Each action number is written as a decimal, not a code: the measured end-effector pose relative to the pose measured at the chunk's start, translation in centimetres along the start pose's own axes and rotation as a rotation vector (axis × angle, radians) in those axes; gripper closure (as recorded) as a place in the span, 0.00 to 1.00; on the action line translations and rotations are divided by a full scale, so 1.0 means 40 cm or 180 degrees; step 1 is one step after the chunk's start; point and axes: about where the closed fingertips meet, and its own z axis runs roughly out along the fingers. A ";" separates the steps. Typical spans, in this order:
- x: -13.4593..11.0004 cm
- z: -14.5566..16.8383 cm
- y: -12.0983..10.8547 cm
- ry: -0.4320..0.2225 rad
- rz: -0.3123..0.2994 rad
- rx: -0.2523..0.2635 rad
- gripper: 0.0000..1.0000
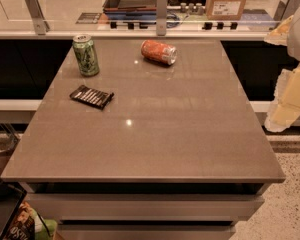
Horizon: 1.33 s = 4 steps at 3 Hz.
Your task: Place coke can upright
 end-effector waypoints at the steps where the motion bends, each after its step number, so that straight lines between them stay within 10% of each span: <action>1: -0.001 -0.001 -0.001 -0.0001 0.0000 0.0004 0.00; 4: -0.107 0.019 -0.148 -0.0043 0.0196 -0.0052 0.00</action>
Offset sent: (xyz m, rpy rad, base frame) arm 0.0361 0.0070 0.0216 -0.0016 -0.0075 -0.0121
